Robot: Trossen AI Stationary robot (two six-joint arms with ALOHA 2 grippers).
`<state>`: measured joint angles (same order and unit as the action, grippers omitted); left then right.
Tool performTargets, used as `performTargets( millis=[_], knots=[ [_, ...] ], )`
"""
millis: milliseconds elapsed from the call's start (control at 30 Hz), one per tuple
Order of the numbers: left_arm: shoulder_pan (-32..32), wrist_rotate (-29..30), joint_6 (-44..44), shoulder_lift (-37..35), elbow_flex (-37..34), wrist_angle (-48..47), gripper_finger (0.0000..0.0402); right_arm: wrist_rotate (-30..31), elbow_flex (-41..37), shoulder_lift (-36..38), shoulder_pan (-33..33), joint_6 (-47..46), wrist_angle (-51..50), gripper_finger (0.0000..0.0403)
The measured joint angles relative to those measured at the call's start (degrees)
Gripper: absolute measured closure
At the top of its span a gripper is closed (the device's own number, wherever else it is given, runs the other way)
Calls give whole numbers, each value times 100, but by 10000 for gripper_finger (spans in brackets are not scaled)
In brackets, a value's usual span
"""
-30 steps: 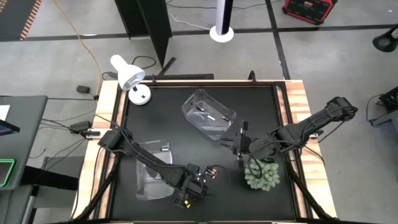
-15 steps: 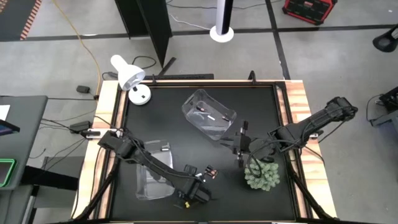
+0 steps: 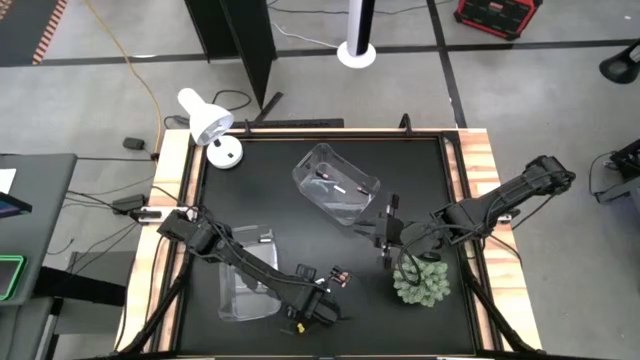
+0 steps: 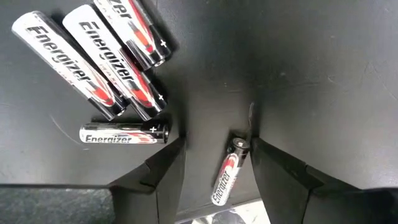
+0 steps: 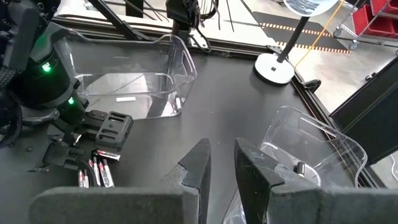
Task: Sort batteries
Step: Put the silver battery into the bottom transparent bin
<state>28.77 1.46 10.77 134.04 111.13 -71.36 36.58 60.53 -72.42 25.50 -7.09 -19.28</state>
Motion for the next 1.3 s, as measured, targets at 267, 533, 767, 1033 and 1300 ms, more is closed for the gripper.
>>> performTargets(
  millis=[267, 533, 767, 1033, 1300],
  knots=[
    [-58, -142, -18, 4, -7, -37, 287, -1, 0, 0, -1, 0, -1, 315],
    [-133, -171, -155, 7, -13, -74, 350, -2, 0, 0, -2, 0, -1, 315],
    [-220, -133, -176, 7, -13, -74, 388, -2, 0, 0, -2, 0, -1, 315],
    [-225, -76, -254, 7, -9, -84, 388, -2, 0, 0, -2, 0, -1, 315],
    [-232, 187, -245, 45, 387, -228, 390, -3, 0, 0, -2, 0, 1, 315]
  ],
)
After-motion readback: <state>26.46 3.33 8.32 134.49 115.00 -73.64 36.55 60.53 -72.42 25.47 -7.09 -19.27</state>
